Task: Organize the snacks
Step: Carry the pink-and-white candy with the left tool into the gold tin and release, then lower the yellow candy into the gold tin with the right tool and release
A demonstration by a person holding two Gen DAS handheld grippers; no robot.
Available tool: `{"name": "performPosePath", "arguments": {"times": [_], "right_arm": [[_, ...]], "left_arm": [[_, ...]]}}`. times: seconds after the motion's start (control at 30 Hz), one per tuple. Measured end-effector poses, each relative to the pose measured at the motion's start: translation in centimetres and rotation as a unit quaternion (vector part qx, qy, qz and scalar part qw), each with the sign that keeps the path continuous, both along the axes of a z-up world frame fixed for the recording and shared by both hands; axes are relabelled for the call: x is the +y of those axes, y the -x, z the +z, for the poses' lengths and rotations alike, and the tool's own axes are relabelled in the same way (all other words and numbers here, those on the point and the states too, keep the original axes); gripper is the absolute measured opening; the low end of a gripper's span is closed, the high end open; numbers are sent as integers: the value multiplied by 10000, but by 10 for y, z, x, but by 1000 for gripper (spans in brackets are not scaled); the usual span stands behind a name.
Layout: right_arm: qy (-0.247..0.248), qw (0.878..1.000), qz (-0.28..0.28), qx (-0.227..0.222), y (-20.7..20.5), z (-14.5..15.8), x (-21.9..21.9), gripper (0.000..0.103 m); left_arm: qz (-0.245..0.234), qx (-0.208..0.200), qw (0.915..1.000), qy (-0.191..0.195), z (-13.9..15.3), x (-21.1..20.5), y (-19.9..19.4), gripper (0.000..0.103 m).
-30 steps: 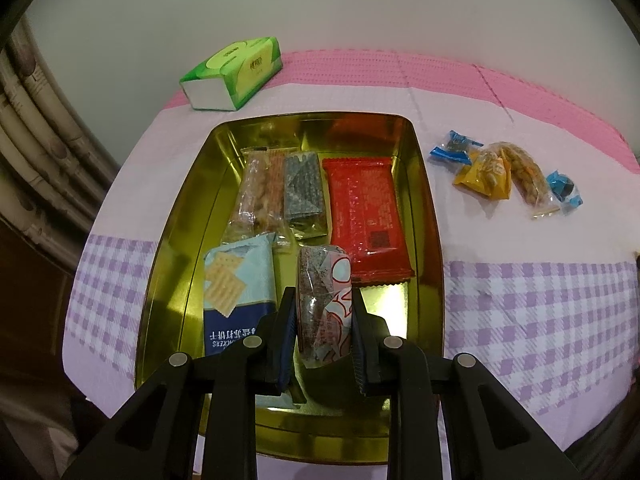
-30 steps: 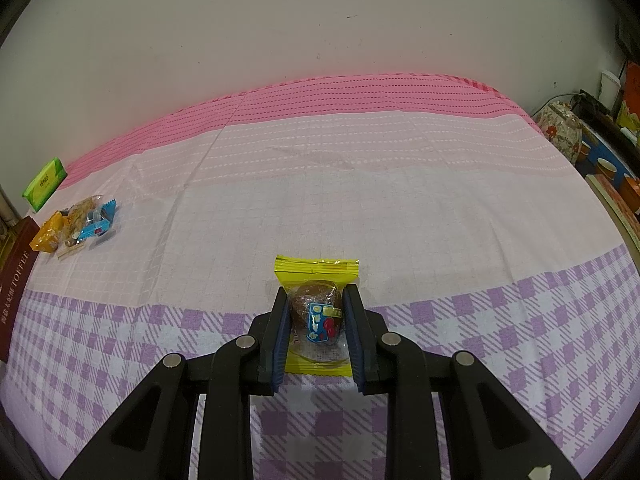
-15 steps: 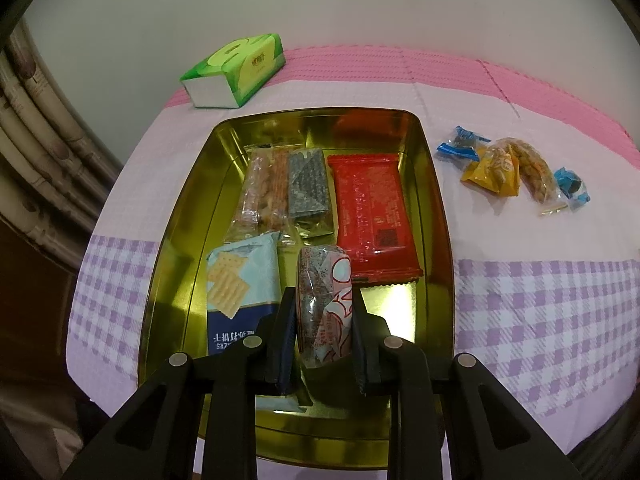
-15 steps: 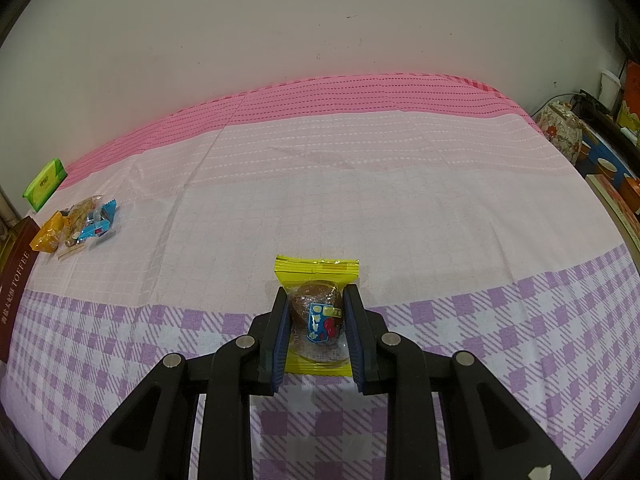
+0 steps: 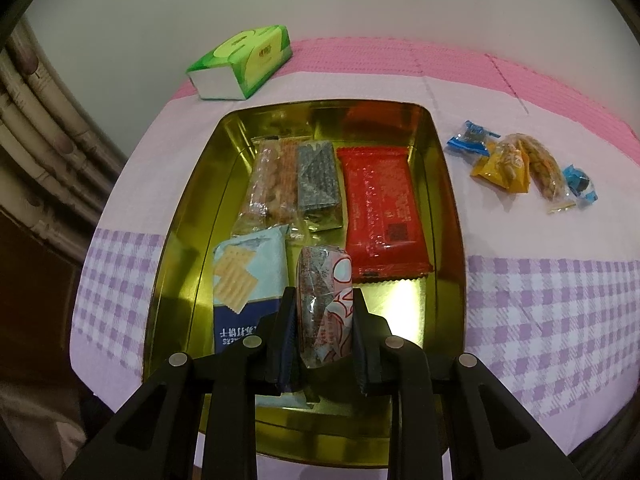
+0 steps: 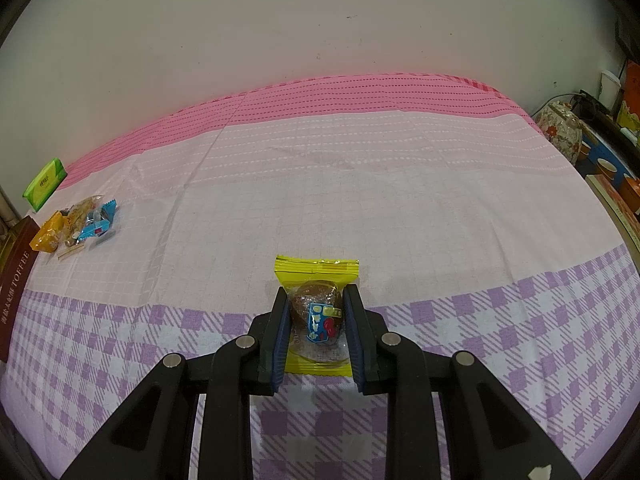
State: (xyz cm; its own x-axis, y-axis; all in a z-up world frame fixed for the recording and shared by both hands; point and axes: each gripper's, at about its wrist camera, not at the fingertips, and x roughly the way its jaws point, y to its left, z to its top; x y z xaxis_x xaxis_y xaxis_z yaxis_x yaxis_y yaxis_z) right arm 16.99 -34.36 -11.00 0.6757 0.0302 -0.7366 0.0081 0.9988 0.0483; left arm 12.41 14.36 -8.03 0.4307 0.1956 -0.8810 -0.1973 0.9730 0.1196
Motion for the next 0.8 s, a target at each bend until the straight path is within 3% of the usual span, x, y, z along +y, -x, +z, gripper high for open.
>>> {"name": "performPosePath", "arguments": {"times": [0.3,0.53,0.6,0.67,0.8], "right_arm": [[5,10000,0,-4,0,0,0,23],[54,10000,1,3,0,-1,1,24],[129,9999,8,15,0,-2,4,25],[186,9998,18,26,-1,-2,5,25],[188,9998,-21,67,-1,-1,6,26]], "left_arm": [[86,-142,9999,-45,10,3,3,27],[273,-243,9991,192,28,15,18,28],[407,-298,9986,163,36,19,26,44],[493,-352,9980,160,42,21,32,52],[548,-515,9971,98,54,21,50,52]]}}
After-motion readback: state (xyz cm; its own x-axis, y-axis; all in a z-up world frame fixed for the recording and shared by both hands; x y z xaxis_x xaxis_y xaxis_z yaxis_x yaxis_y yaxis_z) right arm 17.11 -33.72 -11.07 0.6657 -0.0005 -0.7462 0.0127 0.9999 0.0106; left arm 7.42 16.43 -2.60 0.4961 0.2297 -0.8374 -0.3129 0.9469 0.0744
